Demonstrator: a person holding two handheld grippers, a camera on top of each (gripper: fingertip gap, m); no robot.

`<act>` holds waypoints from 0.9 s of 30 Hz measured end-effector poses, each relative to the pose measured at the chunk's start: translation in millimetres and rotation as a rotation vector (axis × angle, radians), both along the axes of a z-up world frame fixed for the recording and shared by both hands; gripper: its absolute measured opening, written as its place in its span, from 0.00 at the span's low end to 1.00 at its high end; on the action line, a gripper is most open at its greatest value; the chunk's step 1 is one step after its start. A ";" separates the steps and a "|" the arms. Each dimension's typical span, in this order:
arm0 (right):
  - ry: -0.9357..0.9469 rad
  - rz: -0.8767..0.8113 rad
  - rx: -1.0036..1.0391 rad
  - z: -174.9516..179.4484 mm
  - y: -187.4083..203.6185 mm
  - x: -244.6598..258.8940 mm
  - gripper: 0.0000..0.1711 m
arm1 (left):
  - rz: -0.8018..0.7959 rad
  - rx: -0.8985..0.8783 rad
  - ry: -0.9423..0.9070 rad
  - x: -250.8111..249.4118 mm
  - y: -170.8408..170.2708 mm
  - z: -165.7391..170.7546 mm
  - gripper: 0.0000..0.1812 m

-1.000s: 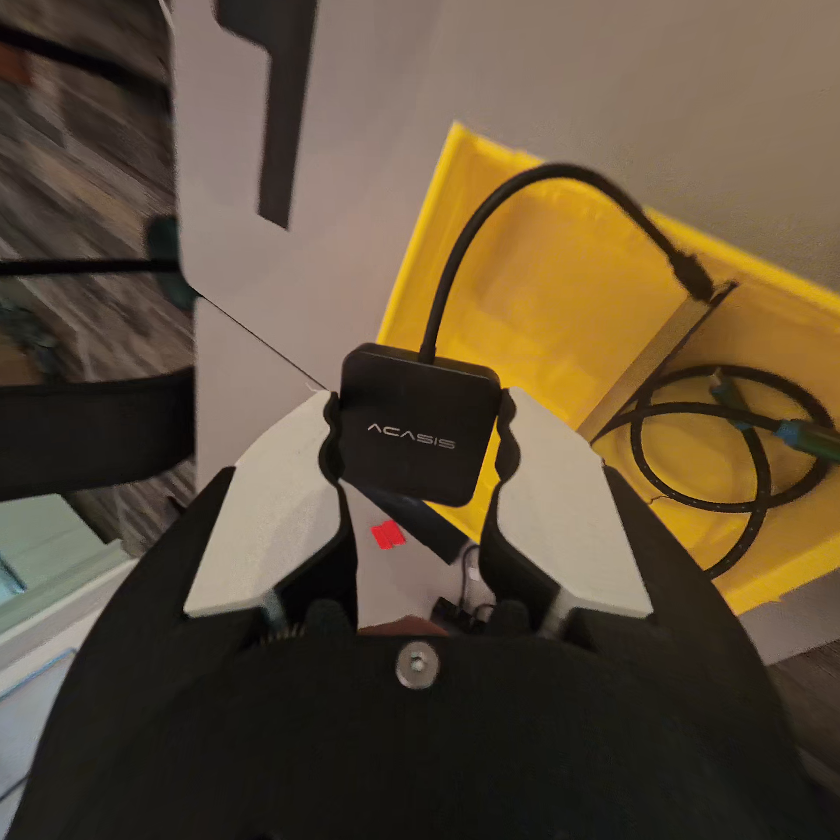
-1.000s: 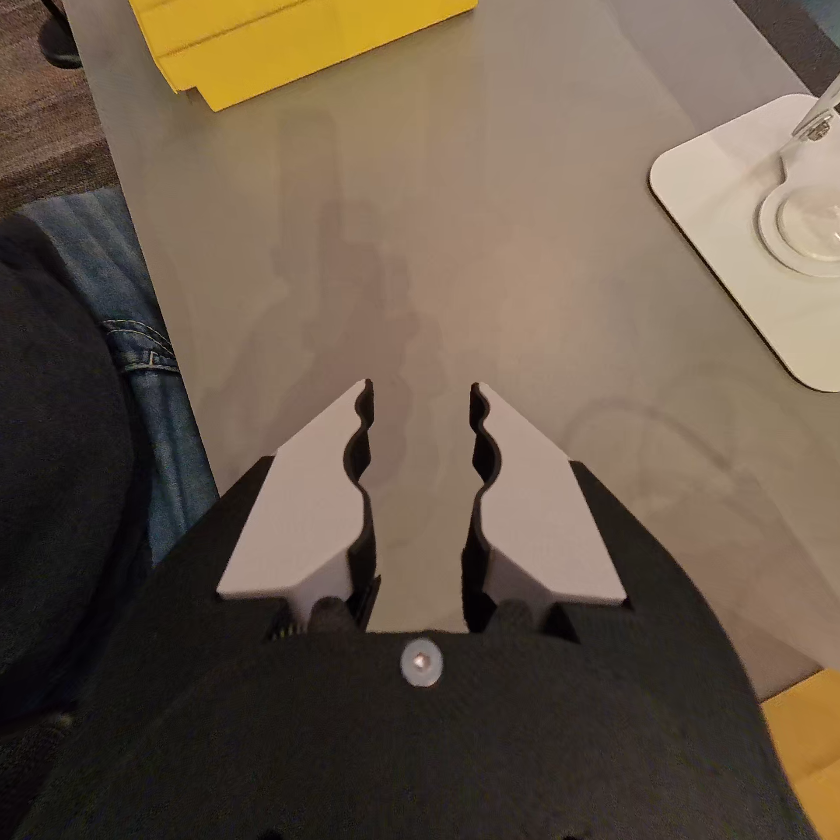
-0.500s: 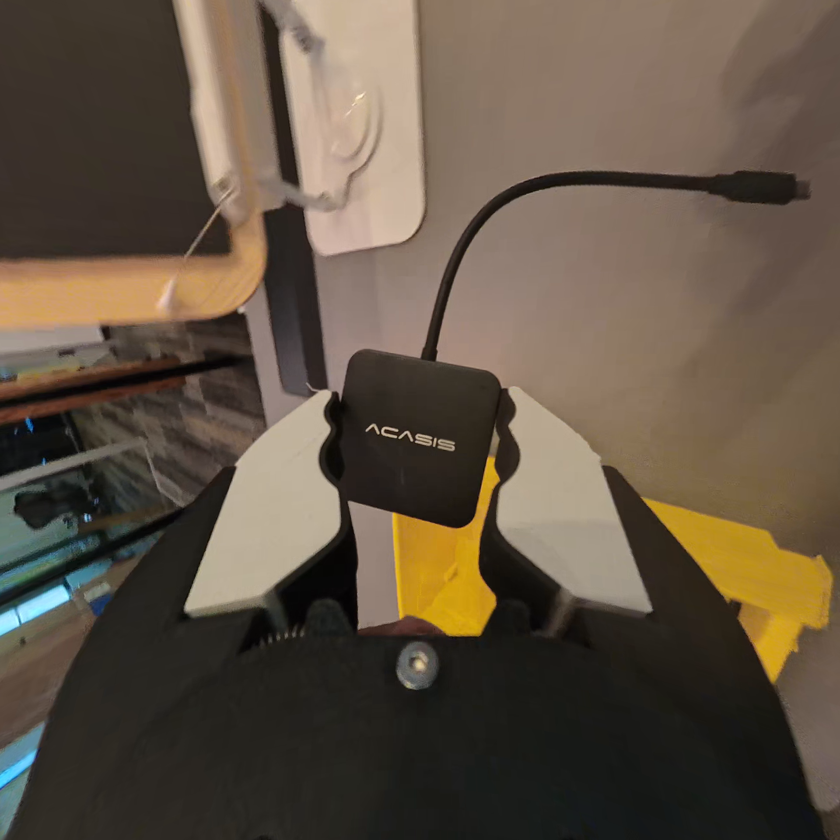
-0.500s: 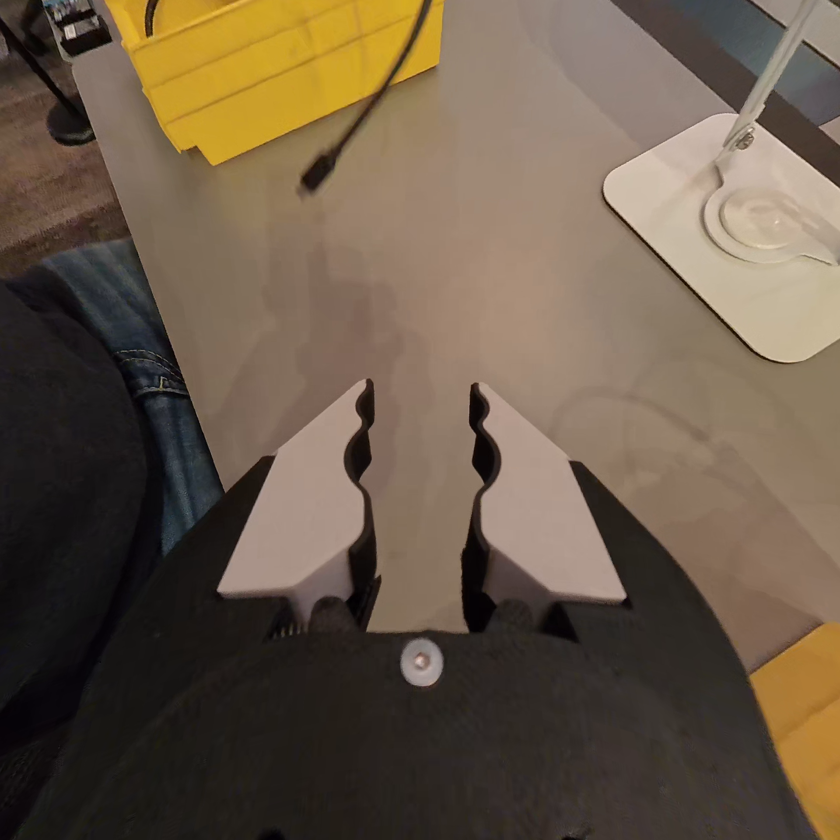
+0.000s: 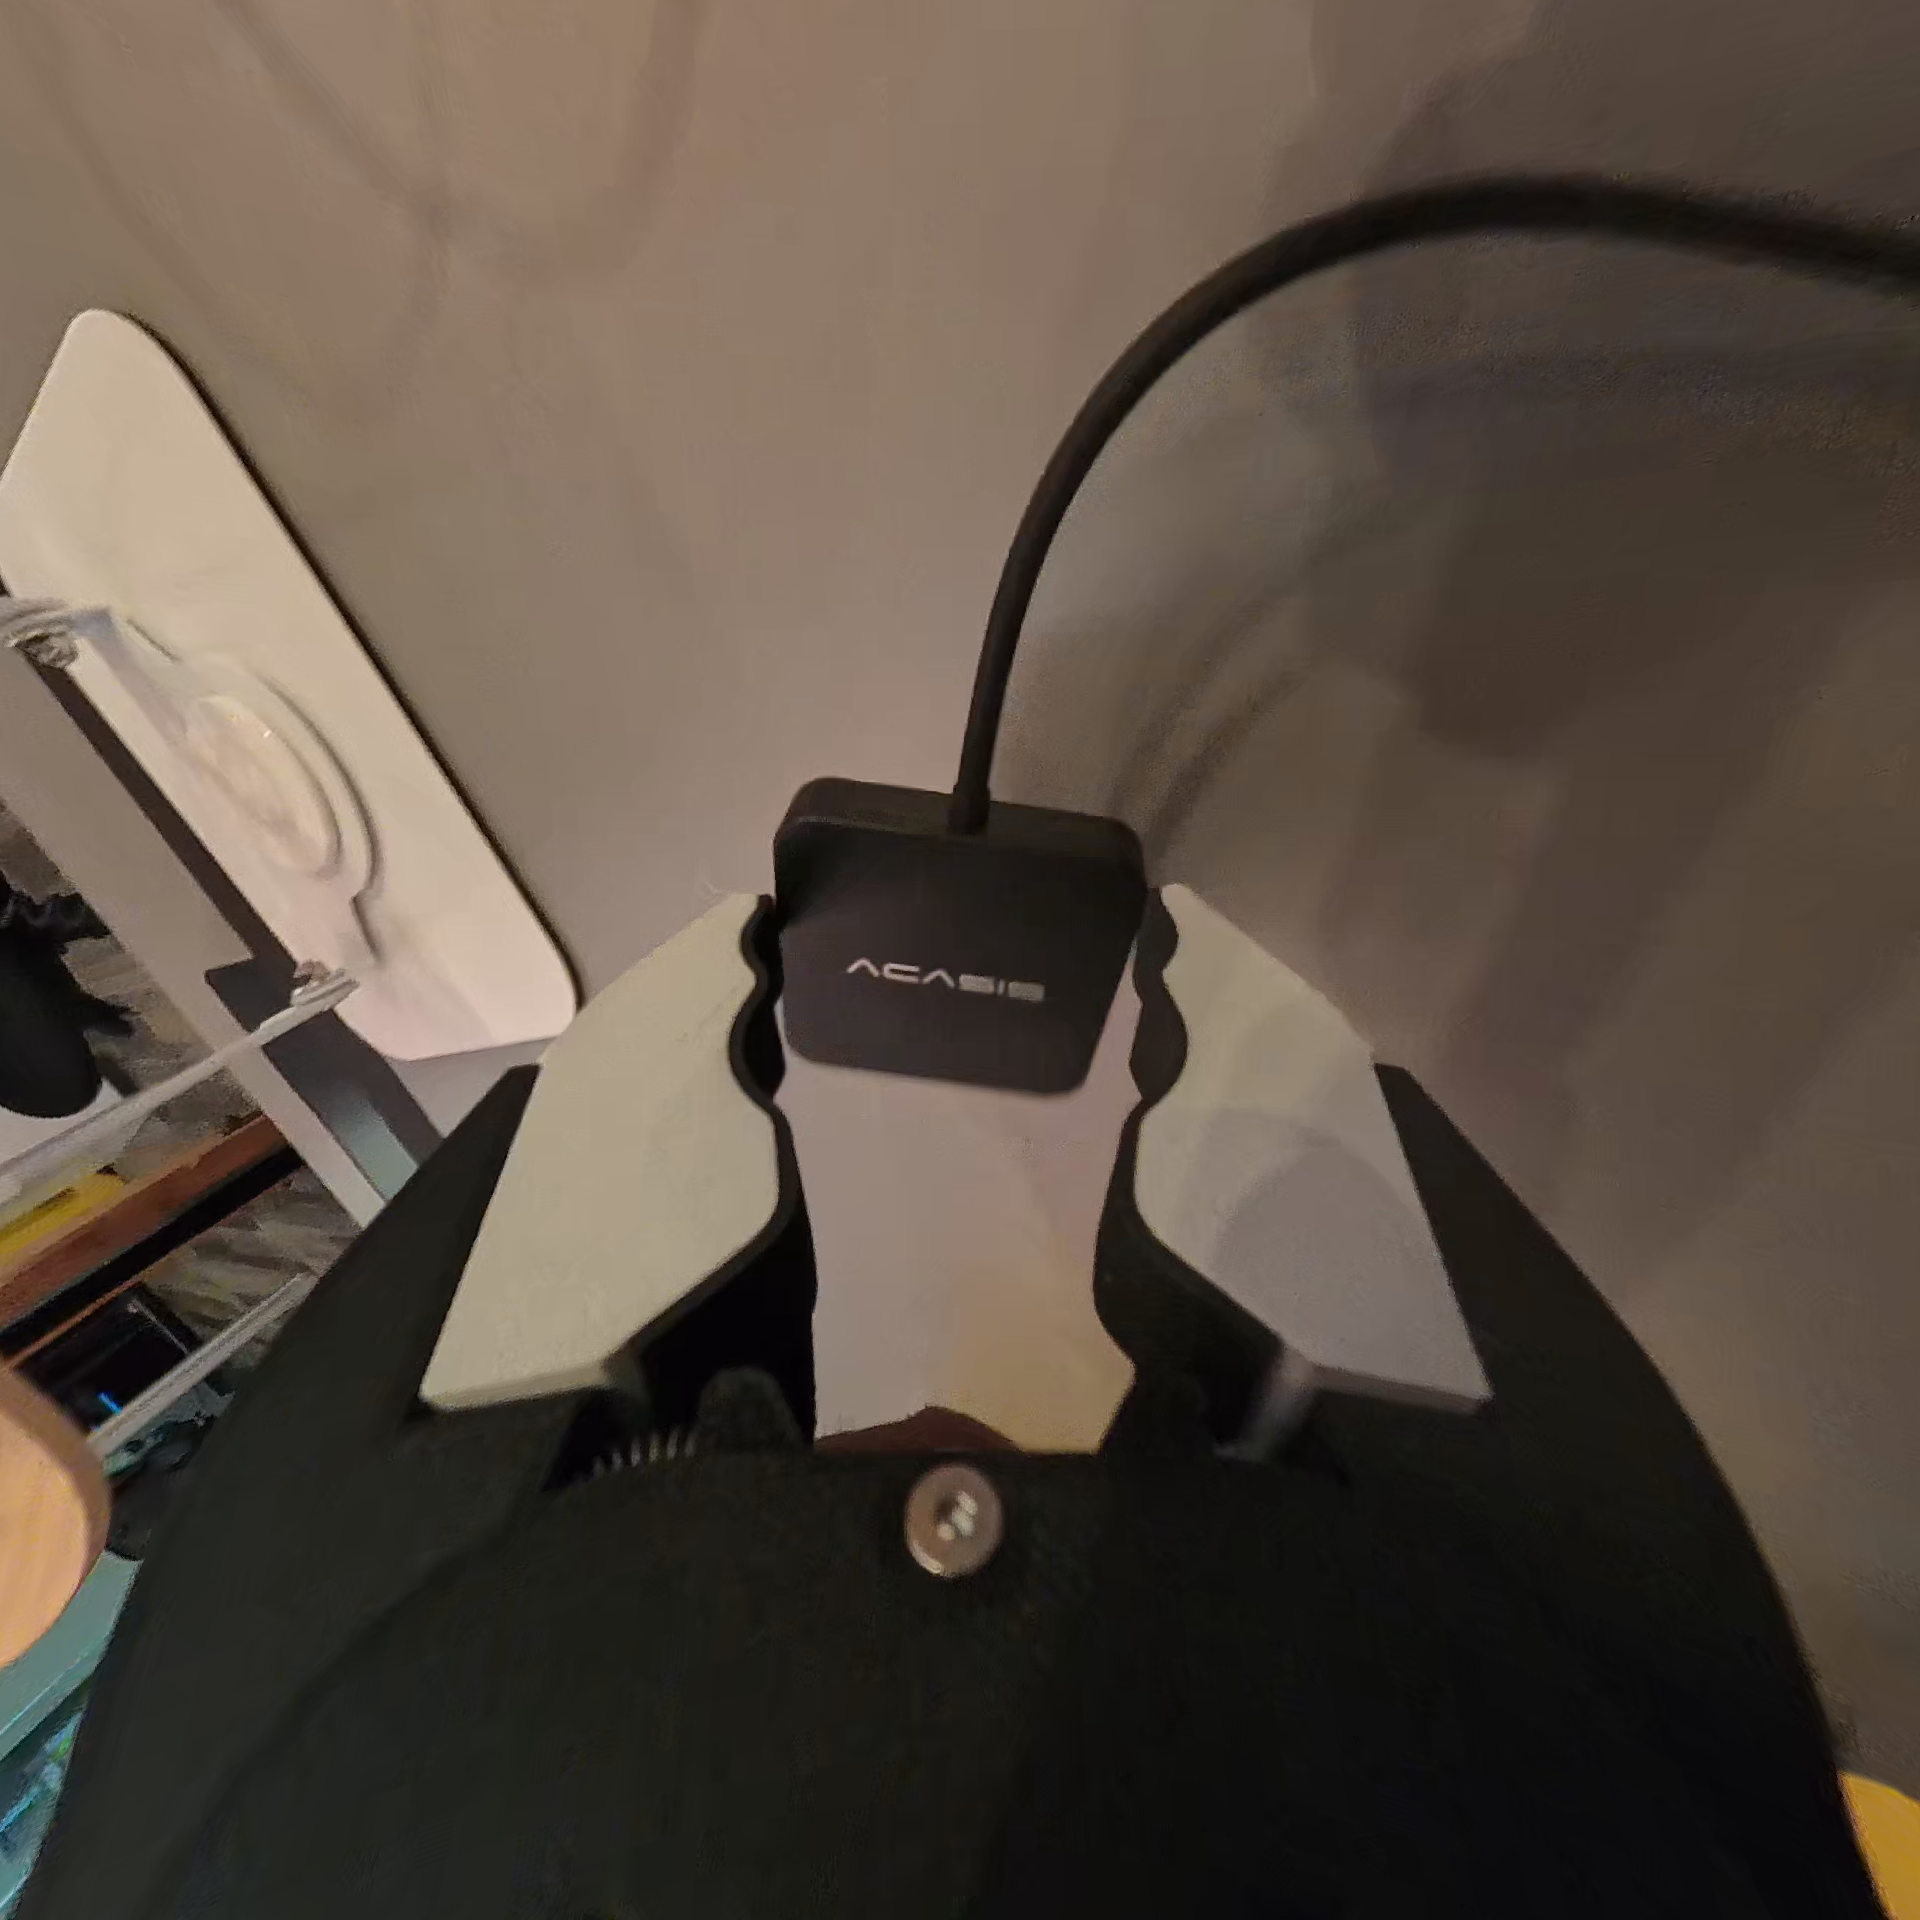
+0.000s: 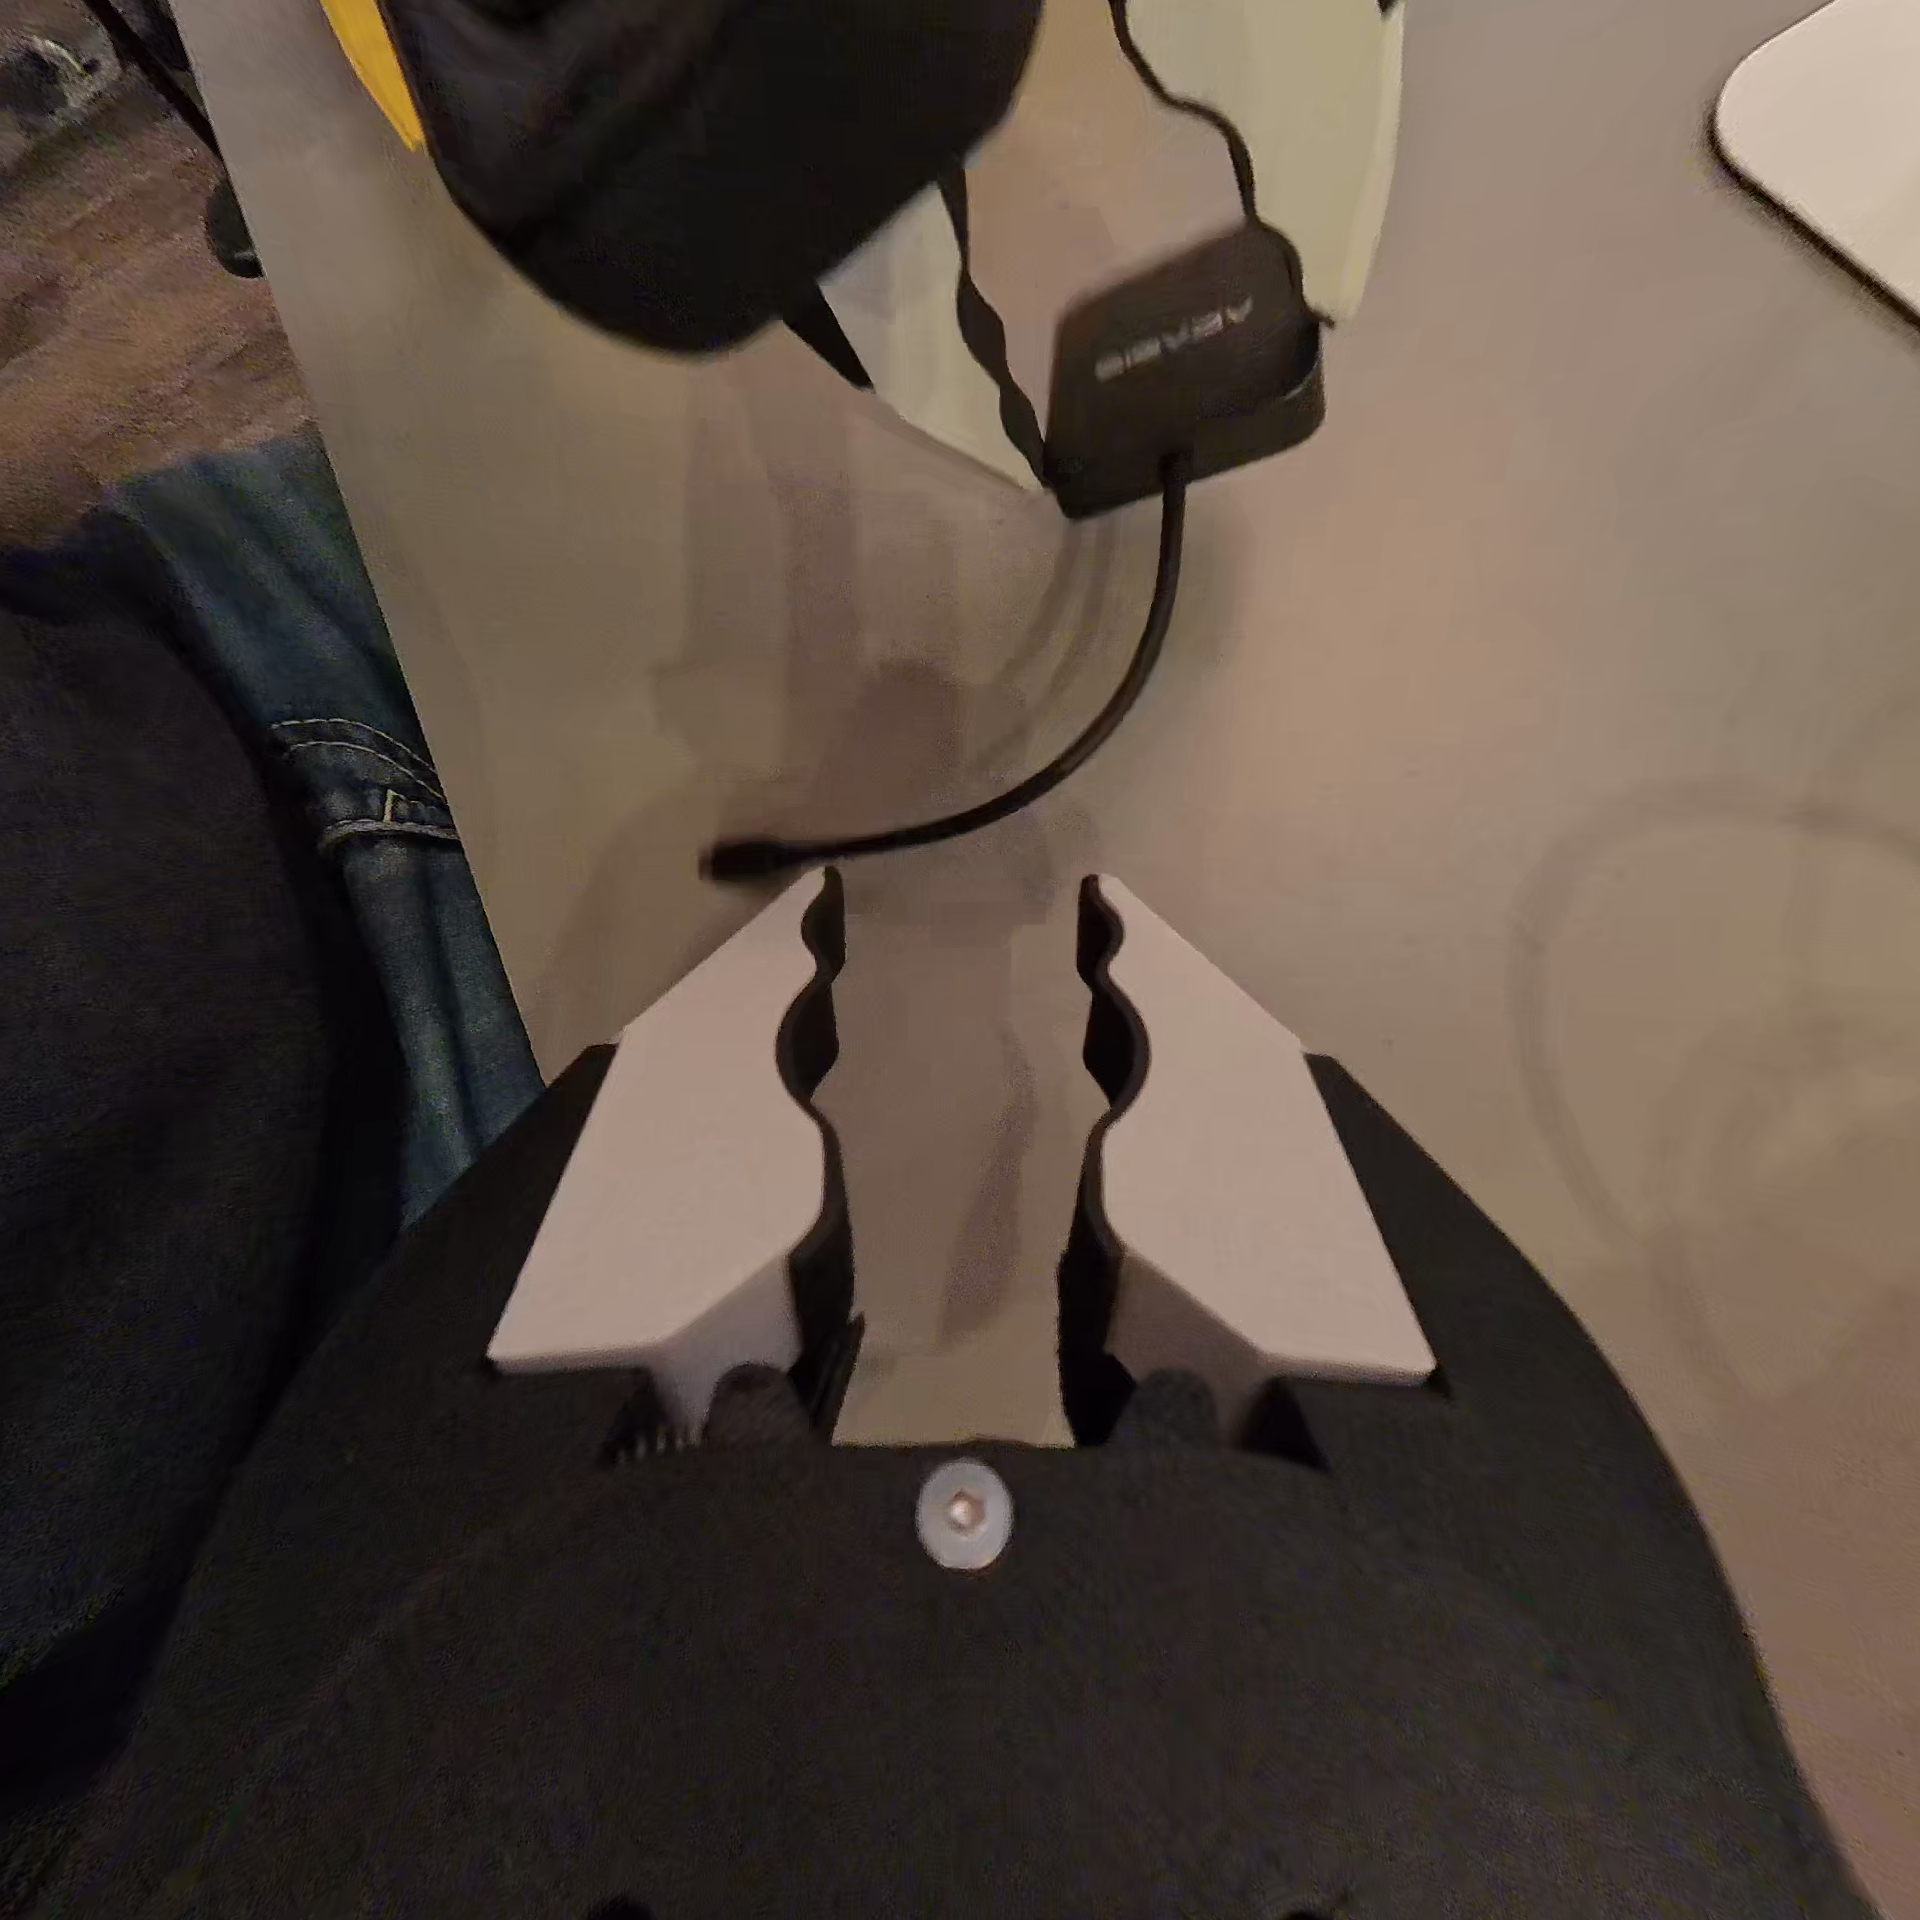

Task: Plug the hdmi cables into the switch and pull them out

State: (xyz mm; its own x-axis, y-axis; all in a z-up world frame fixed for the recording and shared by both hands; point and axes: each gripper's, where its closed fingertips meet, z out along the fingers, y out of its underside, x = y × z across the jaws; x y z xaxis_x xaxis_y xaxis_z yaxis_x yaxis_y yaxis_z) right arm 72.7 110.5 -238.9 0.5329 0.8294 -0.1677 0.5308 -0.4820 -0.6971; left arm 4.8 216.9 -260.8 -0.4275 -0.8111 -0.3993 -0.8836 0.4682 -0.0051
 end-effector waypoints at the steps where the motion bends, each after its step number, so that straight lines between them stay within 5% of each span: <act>1: 0.006 0.001 -0.005 -1.1 -0.2 -0.6 0.25 | -0.004 0.001 0.004 2.1 -1.3 -5.1 0.36; 6: 0.030 -0.004 -0.010 0.6 1.0 0.9 0.26 | -0.008 0.031 0.006 4.0 -0.9 -13.6 0.33; 13: 0.049 -0.021 -0.009 1.4 5.7 6.8 0.26 | 0.160 0.053 -0.147 -33.8 18.3 39.9 0.33; 21: 0.038 -0.005 -0.006 -2.7 11.4 3.1 0.27 | 0.489 0.112 -0.273 -168.2 30.5 98.6 0.32; 27: 0.047 0.012 -0.019 -6.2 13.4 -2.8 0.27 | 0.781 0.063 -0.202 -295.5 11.9 92.4 0.33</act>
State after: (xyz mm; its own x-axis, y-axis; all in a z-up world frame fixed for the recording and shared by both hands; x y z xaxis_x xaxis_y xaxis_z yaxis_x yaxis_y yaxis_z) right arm 69.9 123.9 -245.1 0.5144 0.8319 -0.2084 0.5034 -0.4896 -0.7119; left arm -290.7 228.8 -168.4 0.3384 -0.8193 -0.4629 -0.9405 -0.2788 -0.1941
